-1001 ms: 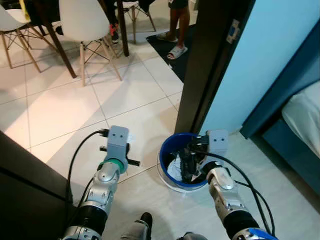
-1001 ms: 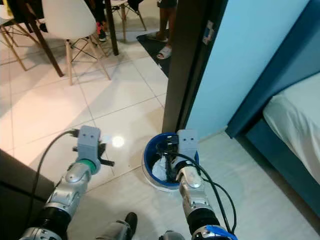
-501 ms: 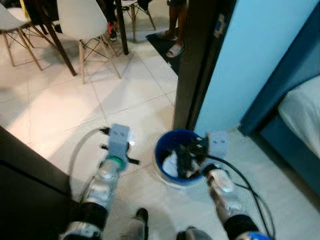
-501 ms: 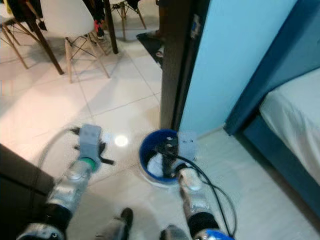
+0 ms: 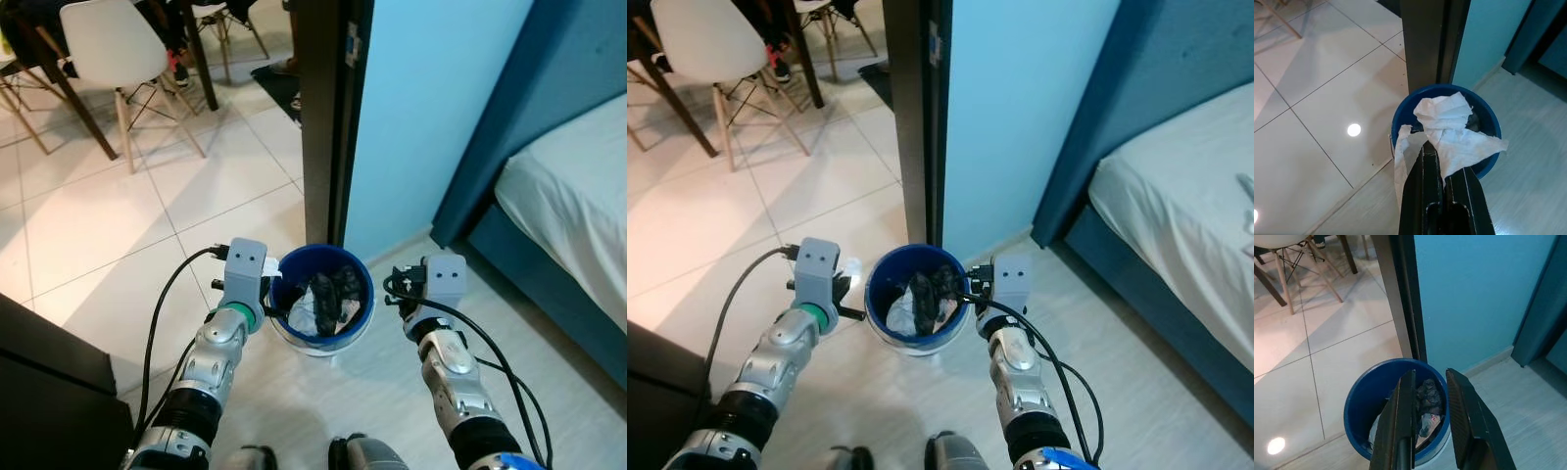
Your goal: Clean up the room
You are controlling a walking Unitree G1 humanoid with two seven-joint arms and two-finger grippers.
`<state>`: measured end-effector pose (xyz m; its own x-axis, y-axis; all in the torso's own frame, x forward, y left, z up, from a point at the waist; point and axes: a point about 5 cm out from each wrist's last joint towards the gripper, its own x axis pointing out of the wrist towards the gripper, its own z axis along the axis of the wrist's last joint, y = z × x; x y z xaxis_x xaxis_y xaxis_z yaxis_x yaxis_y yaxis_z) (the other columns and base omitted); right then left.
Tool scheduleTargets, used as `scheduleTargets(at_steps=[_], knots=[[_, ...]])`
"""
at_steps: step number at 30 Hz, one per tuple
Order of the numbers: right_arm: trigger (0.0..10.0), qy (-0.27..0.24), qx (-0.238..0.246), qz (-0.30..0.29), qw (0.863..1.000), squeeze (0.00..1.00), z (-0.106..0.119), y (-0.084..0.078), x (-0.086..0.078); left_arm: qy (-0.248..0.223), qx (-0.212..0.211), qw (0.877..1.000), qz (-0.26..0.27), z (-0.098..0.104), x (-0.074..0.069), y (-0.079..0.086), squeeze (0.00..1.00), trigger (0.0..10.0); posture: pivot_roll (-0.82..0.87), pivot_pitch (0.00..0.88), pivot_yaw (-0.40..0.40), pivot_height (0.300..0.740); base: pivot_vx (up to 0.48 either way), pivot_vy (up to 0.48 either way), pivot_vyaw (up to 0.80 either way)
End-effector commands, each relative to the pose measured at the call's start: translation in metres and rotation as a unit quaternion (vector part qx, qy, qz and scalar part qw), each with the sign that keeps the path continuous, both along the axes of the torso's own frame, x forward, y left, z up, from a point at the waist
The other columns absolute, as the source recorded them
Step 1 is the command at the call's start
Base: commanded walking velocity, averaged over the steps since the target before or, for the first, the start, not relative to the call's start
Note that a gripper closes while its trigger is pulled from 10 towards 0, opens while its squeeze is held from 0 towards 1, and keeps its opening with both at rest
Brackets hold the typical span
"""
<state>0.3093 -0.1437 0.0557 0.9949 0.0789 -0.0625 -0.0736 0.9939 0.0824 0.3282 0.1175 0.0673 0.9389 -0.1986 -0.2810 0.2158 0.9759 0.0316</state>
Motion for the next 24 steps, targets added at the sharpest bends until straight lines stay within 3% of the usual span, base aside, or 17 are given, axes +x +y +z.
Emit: scheduleTargets(at_steps=[1,15,21,24], knots=[[10.0,0.013,0.011,0.002,1.000,0.00,-0.005,0.004,-0.003,0.022,0.013,1.000,0.006,-0.011,-0.004,0.008,0.00,10.0,0.02,0.093,0.080,0.740,0.000,0.000,0.00],[10.0,0.021,-0.008,-0.022,1.000,0.00,-0.009,-0.006,-0.007,-0.007,0.009,1.000,-0.025,-0.006,-0.004,-0.005,0.00,10.0,0.01,0.088,0.075,0.740,0.000,0.000,0.00],[10.0,0.087,-0.050,-0.044,0.994,0.00,-0.029,-0.017,-0.015,-0.002,-0.012,1.000,-0.026,-0.007,-0.005,-0.005,0.00,10.0,0.01,0.090,0.072,0.740,0.000,0.000,0.00],[10.0,0.092,-0.055,-0.046,0.993,0.00,-0.031,-0.019,-0.017,-0.002,-0.014,1.000,-0.028,-0.008,-0.006,-0.003,0.00,10.0,0.01,0.090,0.072,0.740,0.000,0.000,0.00]])
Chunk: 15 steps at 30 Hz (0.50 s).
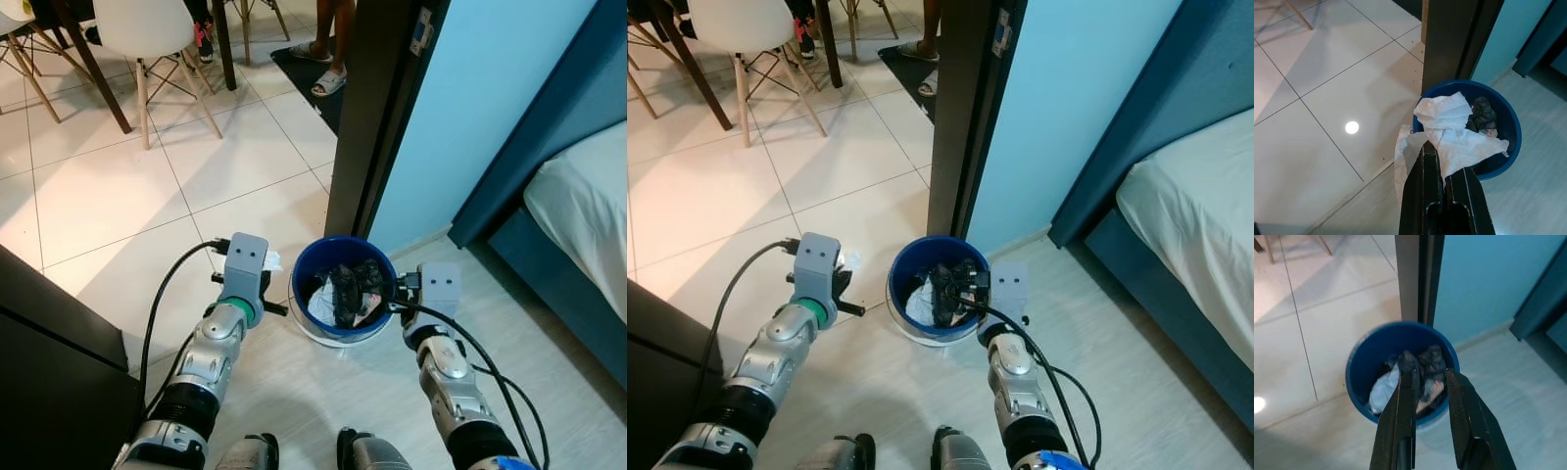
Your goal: Clean up the room
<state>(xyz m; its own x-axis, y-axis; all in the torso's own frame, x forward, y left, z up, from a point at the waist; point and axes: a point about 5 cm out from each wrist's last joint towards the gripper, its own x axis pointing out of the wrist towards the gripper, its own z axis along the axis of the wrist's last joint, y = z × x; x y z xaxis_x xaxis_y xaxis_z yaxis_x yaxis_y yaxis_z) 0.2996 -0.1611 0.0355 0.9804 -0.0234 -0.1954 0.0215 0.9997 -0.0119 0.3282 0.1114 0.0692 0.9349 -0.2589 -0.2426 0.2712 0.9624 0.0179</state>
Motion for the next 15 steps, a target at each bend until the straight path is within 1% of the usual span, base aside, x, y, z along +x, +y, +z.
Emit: scheduleTargets(at_steps=[1,4,15], knots=[[10.0,0.027,-0.006,-0.003,1.000,0.00,-0.0112,-0.0024,-0.0077,0.014,-0.002,1.000,-0.001,-0.0105,-0.0065,0.0032,0.00,10.0,0.01,0.090,0.070,0.740,0.240,0.000,0.00],[10.0,0.027,-0.006,-0.004,1.000,0.00,-0.0114,-0.0027,-0.0080,0.013,-0.002,1.000,-0.004,-0.0105,-0.0070,0.0033,0.00,10.0,0.01,0.090,0.070,0.740,0.250,0.000,0.00],[10.0,0.045,-0.014,-0.004,0.999,0.00,-0.0160,-0.0016,-0.0097,0.010,-0.001,1.000,-0.015,-0.0104,-0.0079,0.0028,0.00,10.0,0.01,0.073,0.072,0.740,0.333,0.000,0.00]])
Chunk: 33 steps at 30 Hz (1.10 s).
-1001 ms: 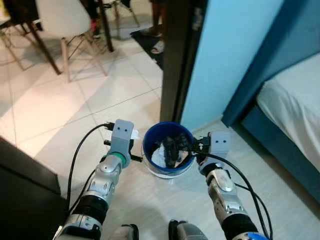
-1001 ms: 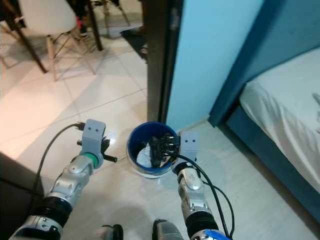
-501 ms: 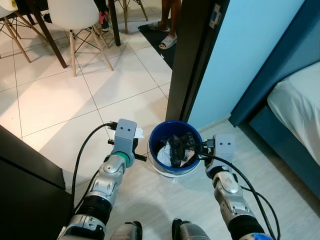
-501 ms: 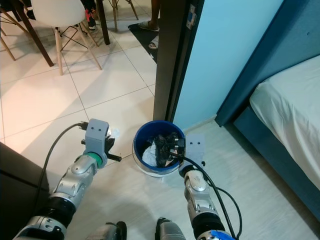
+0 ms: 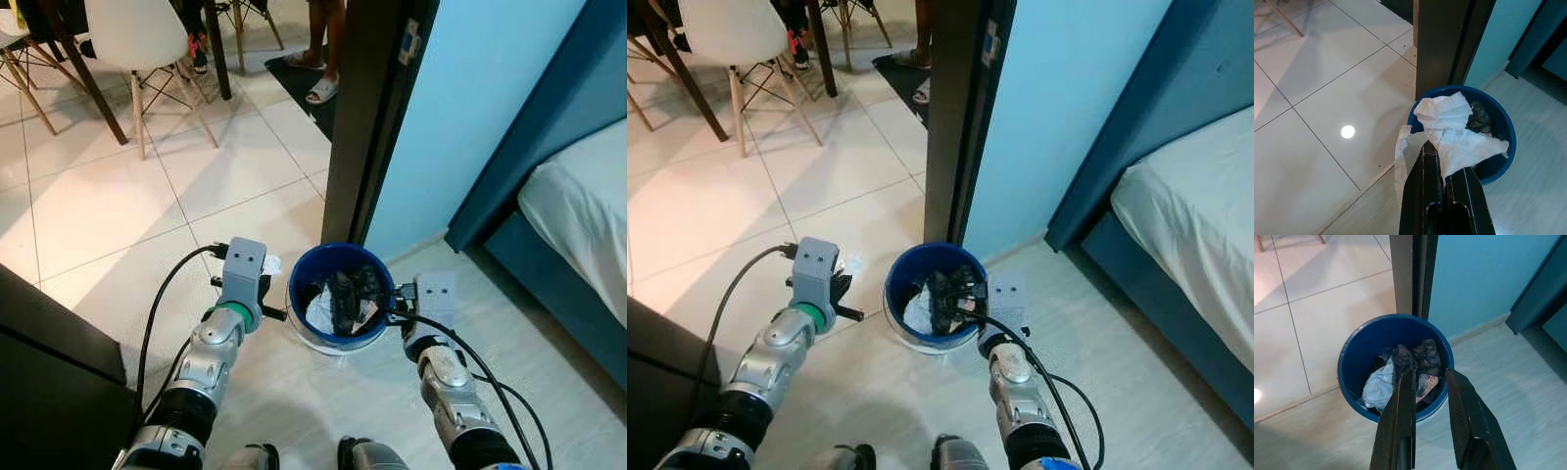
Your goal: Clean up the room
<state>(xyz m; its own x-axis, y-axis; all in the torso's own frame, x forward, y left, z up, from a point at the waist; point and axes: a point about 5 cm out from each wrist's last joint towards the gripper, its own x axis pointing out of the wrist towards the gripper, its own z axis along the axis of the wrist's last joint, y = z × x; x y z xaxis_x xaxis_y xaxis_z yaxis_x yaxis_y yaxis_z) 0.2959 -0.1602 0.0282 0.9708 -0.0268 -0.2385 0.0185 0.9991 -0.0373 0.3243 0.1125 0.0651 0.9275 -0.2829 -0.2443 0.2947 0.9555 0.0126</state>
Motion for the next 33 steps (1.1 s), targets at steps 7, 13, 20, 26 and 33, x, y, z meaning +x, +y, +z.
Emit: scheduleTargets(at_steps=[7,13,20,26,33], knots=[[10.0,0.026,-0.002,-0.007,1.000,0.00,-0.0104,-0.0031,-0.0071,0.006,0.004,1.000,-0.008,-0.0060,-0.0036,0.0009,0.00,10.0,0.01,0.064,0.075,0.740,0.338,0.000,0.00],[10.0,0.026,0.010,-0.011,1.000,0.00,-0.0115,-0.0024,-0.0090,0.004,0.005,1.000,-0.014,-0.0053,-0.0028,-0.0014,0.00,10.0,0.01,0.055,0.073,0.740,0.339,0.000,-0.66],[10.0,0.029,0.005,-0.005,1.000,0.00,-0.0131,0.0003,-0.0107,0.003,0.007,1.000,-0.020,-0.0058,-0.0031,-0.0029,0.00,10.0,0.00,0.051,0.073,0.740,0.327,0.000,-0.11],[10.0,0.030,0.010,-0.004,0.999,0.00,-0.0136,0.0021,-0.0114,0.001,0.006,1.000,-0.028,-0.0055,-0.0032,-0.0053,0.00,10.0,0.00,0.054,0.076,0.740,0.321,0.000,0.00],[10.0,0.034,0.011,-0.008,0.999,0.00,-0.0151,0.0015,-0.0129,0.000,0.008,0.999,-0.038,-0.0055,-0.0033,-0.0065,0.00,10.0,0.00,0.060,0.082,0.740,0.317,0.000,0.00]])
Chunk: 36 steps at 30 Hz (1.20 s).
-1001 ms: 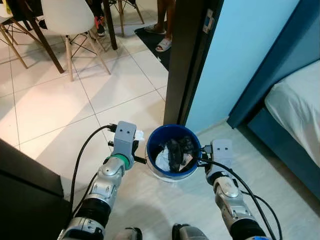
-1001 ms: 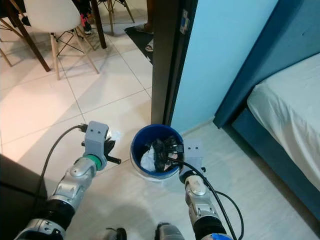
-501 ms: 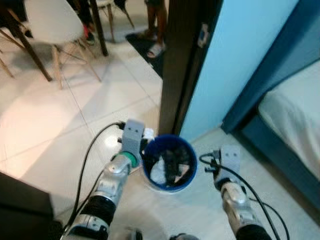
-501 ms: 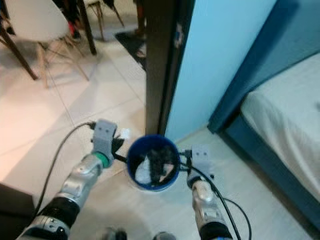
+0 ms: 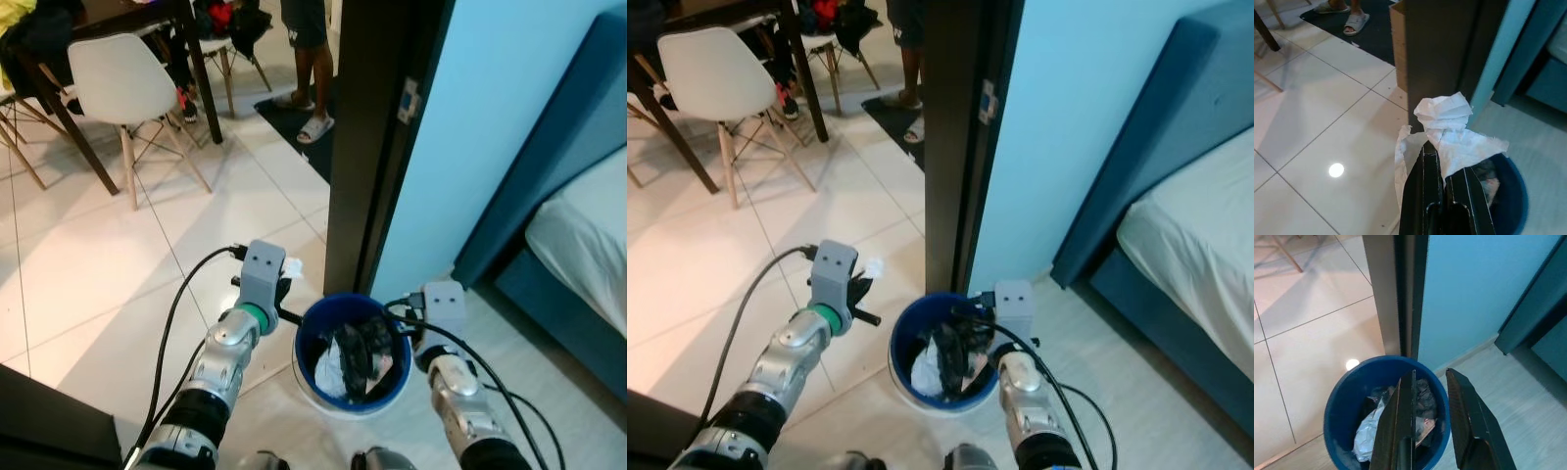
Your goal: Clean up the room
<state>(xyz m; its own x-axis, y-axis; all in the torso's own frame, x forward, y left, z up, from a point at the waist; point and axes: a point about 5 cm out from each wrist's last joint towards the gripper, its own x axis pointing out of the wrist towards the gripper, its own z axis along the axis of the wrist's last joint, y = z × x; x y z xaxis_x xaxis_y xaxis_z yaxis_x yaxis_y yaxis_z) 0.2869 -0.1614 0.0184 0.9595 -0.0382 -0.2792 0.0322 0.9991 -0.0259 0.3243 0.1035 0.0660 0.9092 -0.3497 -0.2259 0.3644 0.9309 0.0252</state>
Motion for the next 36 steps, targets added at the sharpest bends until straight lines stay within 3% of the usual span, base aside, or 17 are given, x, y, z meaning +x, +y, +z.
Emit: scheduleTargets(at_steps=[1,6,20,36], knots=[[10.0,0.013,0.005,-0.001,1.000,0.00,-0.0052,0.0027,-0.0039,0.011,0.006,1.000,0.000,-0.0063,-0.0032,0.0025,0.00,10.0,0.00,0.060,0.082,0.740,0.319,0.000,0.00],[10.0,0.021,0.002,-0.003,1.000,0.00,-0.0074,0.0032,-0.0055,0.017,0.028,0.999,-0.016,-0.0103,-0.0052,-0.0008,0.00,10.0,0.00,0.069,0.083,0.740,0.122,0.000,0.00],[10.0,0.022,0.002,-0.007,1.000,0.00,-0.0063,0.0029,-0.0040,0.005,0.033,0.999,-0.006,-0.0071,-0.0018,0.0003,0.00,10.0,0.00,0.075,0.086,0.740,0.000,0.000,0.00],[10.0,0.022,0.002,-0.012,1.000,0.00,-0.0061,0.0001,-0.0040,0.012,0.028,1.000,-0.004,-0.0079,-0.0005,-0.0020,0.00,10.0,0.00,0.075,0.090,0.740,0.000,-0.350,0.00]])
